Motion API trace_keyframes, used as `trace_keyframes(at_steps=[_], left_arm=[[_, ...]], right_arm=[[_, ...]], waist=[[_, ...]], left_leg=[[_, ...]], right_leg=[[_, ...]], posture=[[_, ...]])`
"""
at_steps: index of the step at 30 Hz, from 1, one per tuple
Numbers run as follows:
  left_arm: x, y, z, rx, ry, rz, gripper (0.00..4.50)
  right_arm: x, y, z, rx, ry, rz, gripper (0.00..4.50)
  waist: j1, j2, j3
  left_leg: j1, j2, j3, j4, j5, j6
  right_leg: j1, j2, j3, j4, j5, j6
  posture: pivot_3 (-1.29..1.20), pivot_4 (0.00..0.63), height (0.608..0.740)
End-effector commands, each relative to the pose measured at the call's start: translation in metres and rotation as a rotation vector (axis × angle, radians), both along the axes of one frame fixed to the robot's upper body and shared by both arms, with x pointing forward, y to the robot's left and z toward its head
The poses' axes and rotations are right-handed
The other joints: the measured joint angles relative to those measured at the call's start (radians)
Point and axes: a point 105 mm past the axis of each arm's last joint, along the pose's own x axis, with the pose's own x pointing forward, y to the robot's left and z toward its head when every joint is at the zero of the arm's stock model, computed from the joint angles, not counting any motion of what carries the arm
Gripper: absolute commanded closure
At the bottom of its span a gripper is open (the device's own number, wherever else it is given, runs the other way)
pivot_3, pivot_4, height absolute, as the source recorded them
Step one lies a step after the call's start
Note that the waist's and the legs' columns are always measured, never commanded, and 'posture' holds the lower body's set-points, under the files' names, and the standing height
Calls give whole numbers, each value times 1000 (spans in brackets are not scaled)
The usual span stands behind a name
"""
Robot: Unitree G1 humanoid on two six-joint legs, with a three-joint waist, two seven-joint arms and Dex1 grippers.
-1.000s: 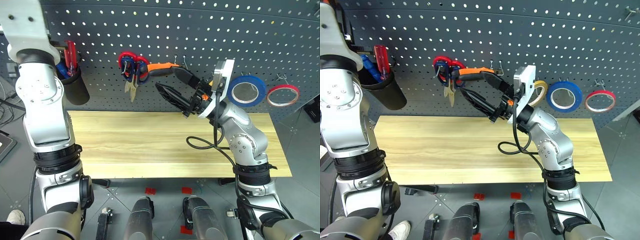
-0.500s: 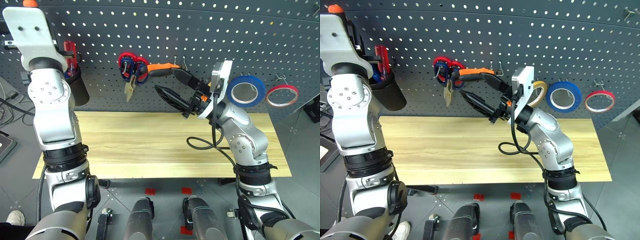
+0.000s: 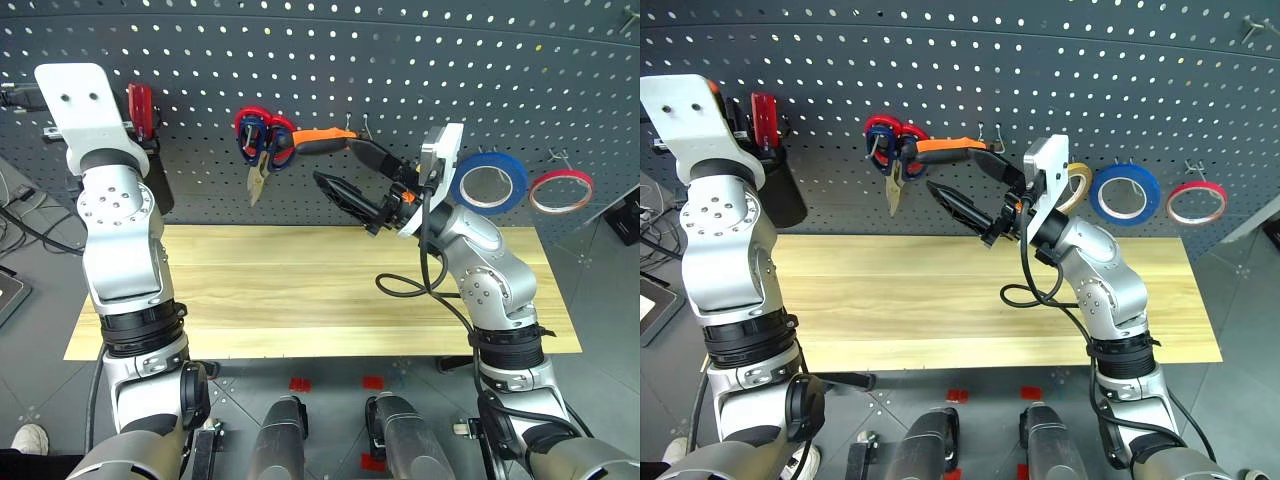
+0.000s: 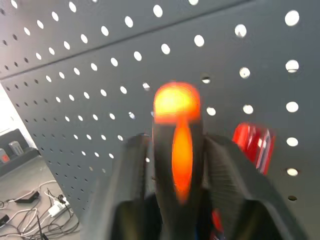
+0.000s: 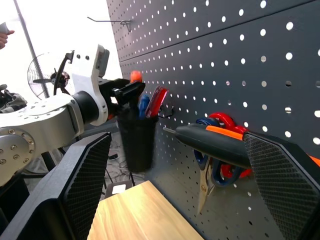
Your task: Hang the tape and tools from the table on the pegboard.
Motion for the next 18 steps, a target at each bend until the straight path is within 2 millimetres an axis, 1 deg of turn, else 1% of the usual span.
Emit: trace_keyframes(at_steps=[1,5,6,13,15,18], left_arm=[[-13,1,21,22,-82,9,1335],[-12,0,22,25,-87,6,144],[-12,0,22,25,-87,6,32],[-12,-1,21,19,-83,-17,32],[-10,-6,19,4,-79,-57,32],[-15,-18,20,17,-94,-119,32]], right_arm=[[-4,-3,9,28,-44,-4,0],[-3,-3,10,31,-45,-9,0],[-3,-3,10,32,-45,-10,0],[-2,-4,11,30,-47,-21,0],[-2,-6,10,26,-47,-26,0],[-3,-9,9,16,-48,-33,0]], waist=[[1,0,-3],[2,0,-6],[1,0,-6],[1,0,-7],[1,0,-7],[1,0,-7]], left_leg=[[0,0,0,0,0,0],[0,0,0,0,0,0],[0,0,0,0,0,0],[0,0,0,0,0,0],[0,0,0,0,0,0],[0,0,0,1,0,0]], right_leg=[[0,0,0,0,0,0],[0,0,0,0,0,0],[0,0,0,0,0,0],[0,0,0,1,0,0],[0,0,0,1,0,0],[0,0,0,1,0,0]], posture=[[-49,196,740],[-51,199,740],[-51,199,740],[-53,203,740],[-52,203,740],[-51,205,740]])
